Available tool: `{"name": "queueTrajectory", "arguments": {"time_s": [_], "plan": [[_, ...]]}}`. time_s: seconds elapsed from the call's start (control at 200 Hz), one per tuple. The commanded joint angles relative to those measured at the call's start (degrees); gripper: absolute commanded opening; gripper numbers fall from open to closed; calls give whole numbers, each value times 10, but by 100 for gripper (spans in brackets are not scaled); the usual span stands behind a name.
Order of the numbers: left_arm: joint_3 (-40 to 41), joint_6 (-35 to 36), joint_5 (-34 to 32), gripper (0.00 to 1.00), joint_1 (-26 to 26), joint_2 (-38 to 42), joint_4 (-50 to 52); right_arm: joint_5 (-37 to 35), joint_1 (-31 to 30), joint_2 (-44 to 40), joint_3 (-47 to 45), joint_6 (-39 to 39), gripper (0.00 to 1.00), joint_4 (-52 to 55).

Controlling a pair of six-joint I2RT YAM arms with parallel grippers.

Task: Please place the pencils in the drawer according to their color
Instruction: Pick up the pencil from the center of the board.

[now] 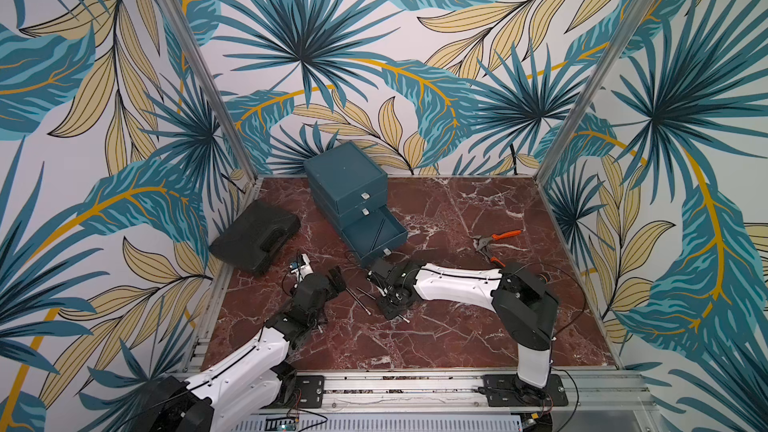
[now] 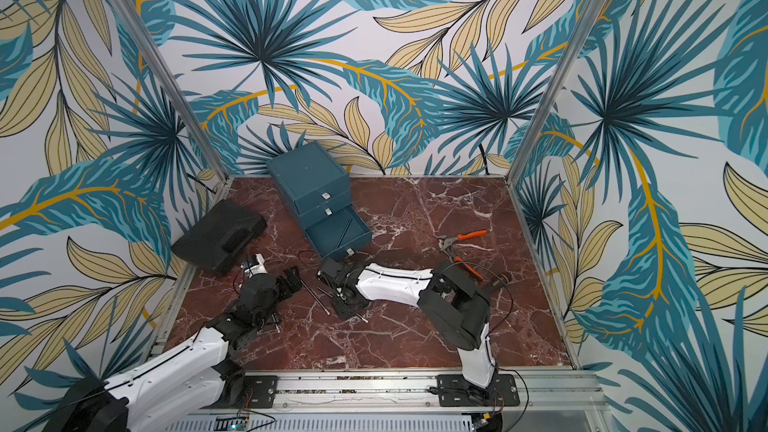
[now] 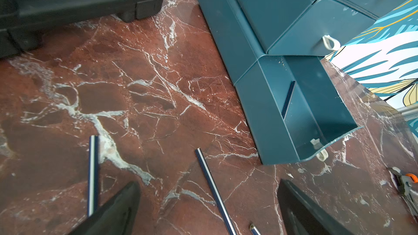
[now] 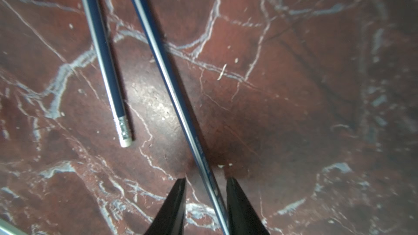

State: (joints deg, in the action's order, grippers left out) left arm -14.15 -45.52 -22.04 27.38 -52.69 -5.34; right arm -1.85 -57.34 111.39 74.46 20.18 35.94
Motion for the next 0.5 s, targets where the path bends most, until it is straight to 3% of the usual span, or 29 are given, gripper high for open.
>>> {"name": "queueTrajectory", "arguments": {"time_s": [0.0,0.496], "plan": [[1,-1,-4,100,-2,2,-9,6,-3,17,6,-8,34,11],[3,-3,-6,100,-3,4,-7,5,-2,69,15,-19,12,29]]}}
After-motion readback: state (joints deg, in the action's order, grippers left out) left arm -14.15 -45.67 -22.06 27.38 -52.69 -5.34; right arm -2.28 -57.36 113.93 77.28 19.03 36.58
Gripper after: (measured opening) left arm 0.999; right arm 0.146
